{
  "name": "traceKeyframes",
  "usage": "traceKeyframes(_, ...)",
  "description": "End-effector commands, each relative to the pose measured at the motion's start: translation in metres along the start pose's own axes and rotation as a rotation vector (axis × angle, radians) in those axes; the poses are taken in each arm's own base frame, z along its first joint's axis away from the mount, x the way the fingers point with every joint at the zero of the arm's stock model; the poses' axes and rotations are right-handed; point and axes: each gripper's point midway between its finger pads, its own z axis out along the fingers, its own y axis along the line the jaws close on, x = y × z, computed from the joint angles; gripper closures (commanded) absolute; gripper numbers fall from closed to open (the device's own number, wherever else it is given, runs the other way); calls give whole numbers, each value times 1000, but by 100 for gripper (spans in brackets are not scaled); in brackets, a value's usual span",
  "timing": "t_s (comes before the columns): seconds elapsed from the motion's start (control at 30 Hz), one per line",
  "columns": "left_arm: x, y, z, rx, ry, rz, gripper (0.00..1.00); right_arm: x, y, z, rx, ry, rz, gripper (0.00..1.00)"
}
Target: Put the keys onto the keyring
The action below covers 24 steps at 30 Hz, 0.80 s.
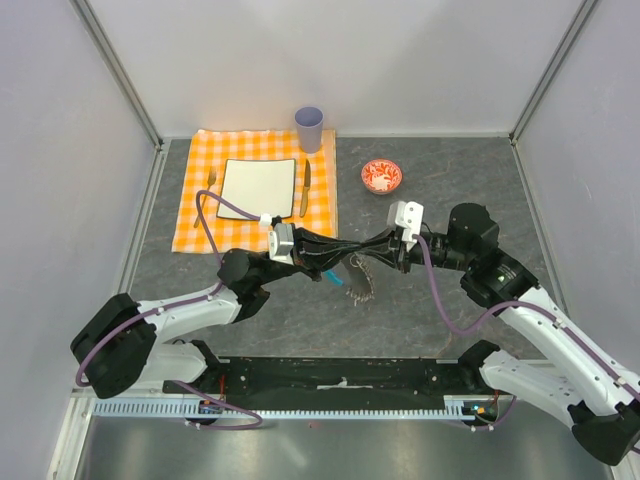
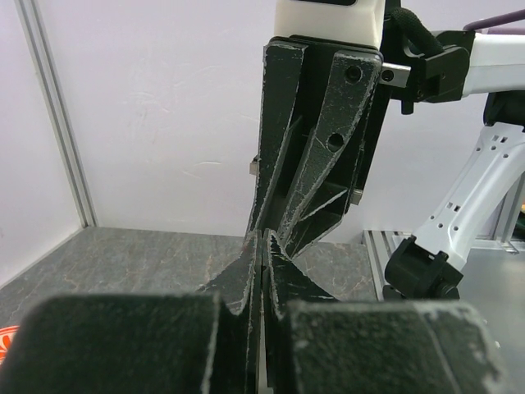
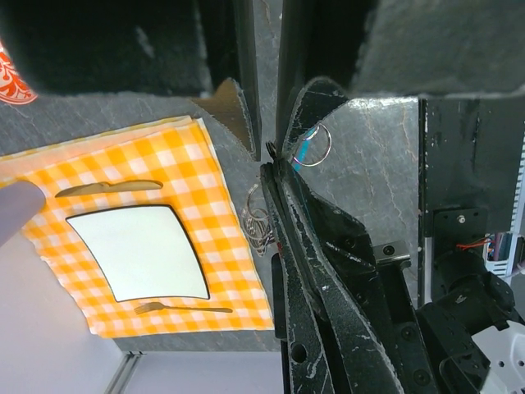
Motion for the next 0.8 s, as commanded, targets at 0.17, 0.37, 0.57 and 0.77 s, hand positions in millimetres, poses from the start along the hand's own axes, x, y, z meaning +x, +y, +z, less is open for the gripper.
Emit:
traceKeyframes(0.17, -91, -26, 1, 90, -324, 169, 98, -17, -1, 3, -24, -58, -34, 100)
traceKeyframes(0.37, -82, -14, -1, 15, -182, 226, 91, -19, -7, -7, 24, 17, -34, 100)
traceKeyframes(0.57, -50, -4, -13, -29, 94, 261, 71, -15, -19, -21, 38, 228, -40, 100)
traceKeyframes(0.77, -38, 2, -23, -64, 201, 264, 64, -61, -33, -22, 84, 320, -128, 100)
